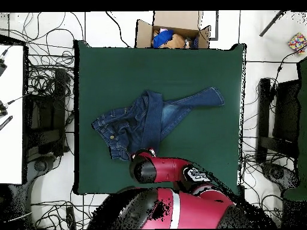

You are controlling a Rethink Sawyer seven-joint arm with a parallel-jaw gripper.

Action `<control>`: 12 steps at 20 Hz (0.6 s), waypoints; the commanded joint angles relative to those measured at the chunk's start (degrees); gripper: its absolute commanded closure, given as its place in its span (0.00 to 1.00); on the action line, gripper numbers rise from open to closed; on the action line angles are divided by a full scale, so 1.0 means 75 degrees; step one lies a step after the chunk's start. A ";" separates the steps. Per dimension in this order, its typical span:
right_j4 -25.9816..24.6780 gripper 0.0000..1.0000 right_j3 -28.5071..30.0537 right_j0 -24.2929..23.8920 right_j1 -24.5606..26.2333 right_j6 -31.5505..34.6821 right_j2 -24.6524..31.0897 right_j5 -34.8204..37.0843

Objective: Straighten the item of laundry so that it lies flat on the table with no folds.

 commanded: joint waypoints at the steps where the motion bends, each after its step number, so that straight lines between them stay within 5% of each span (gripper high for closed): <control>1: 0.0433 0.00 -0.0714 0.0028 0.0110 0.1564 -0.0178 -0.0120; 12: 0.0482 0.00 -0.0654 0.0031 -0.0098 0.1552 -0.0156 0.0082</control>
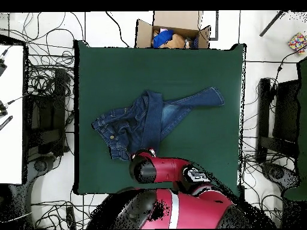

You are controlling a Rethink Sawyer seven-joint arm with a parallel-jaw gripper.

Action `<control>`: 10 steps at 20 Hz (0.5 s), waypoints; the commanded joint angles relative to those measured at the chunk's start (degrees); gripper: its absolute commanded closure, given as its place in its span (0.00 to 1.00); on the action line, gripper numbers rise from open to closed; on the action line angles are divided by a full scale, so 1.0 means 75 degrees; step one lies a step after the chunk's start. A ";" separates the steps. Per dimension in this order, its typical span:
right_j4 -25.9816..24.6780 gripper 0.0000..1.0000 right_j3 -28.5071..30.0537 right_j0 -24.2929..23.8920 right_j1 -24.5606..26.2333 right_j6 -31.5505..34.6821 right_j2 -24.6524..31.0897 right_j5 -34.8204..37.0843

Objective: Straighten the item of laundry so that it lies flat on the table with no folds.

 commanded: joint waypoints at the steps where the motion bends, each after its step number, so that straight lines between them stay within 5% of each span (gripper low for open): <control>1: 0.0473 0.00 -0.0658 -0.0013 -0.0077 0.1540 -0.0127 0.0101; 10: 0.0538 0.00 -0.0637 0.0060 -0.0210 0.1490 -0.0214 0.0433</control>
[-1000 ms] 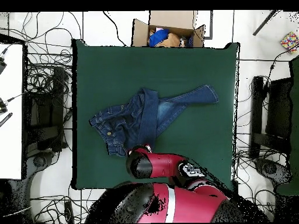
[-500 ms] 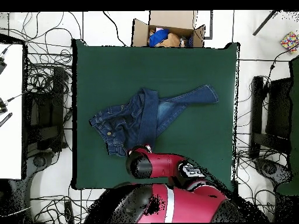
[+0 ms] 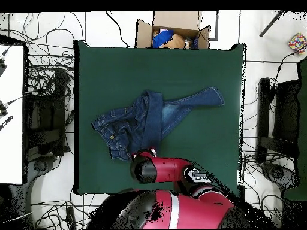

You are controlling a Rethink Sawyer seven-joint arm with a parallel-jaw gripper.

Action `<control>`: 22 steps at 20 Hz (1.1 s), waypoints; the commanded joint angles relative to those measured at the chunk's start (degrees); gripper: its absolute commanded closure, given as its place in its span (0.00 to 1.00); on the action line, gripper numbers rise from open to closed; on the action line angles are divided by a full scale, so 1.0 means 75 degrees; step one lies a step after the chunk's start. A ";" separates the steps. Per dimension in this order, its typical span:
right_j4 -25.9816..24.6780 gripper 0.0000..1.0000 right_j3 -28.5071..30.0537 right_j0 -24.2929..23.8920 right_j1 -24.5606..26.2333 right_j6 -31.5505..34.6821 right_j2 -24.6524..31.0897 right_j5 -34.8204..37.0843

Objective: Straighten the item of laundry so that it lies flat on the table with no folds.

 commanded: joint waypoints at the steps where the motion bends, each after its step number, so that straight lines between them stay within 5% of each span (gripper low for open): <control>1: 0.0555 0.00 -0.0622 0.0086 -0.0159 0.1499 -0.0181 0.0473; 22: 0.0573 0.00 -0.0635 0.0187 -0.0033 0.1572 -0.0312 0.0297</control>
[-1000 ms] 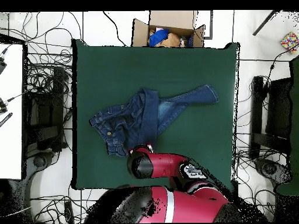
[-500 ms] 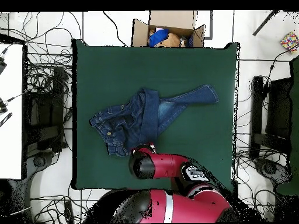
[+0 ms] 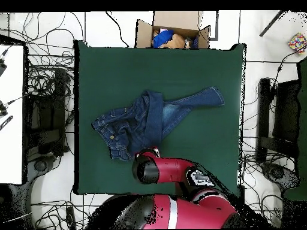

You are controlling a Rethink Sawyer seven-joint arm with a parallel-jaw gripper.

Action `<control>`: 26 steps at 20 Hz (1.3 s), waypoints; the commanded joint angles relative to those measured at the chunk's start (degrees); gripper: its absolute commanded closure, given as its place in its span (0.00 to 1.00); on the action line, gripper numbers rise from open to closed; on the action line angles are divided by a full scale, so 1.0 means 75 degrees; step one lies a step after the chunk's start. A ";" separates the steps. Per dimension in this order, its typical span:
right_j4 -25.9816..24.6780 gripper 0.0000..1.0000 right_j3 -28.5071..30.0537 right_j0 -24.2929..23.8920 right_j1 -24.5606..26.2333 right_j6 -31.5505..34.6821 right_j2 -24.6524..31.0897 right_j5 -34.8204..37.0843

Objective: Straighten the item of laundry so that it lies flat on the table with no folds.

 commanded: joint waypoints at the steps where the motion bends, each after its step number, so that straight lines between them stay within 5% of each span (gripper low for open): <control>1: 0.0573 0.00 -0.0629 0.0169 0.0115 0.1580 -0.0124 0.0279; 5: 0.0480 0.00 -0.0628 0.0134 0.0262 0.1609 -0.0073 -0.0070; 6: 0.0426 1.00 -0.0595 0.0107 0.0288 0.1630 -0.0050 -0.0243; 18: 0.0664 1.00 -0.0648 0.0259 0.0358 0.1703 -0.0222 0.0119; 26: 0.1055 1.00 -0.0234 0.0232 -0.0969 0.1540 0.0146 0.1423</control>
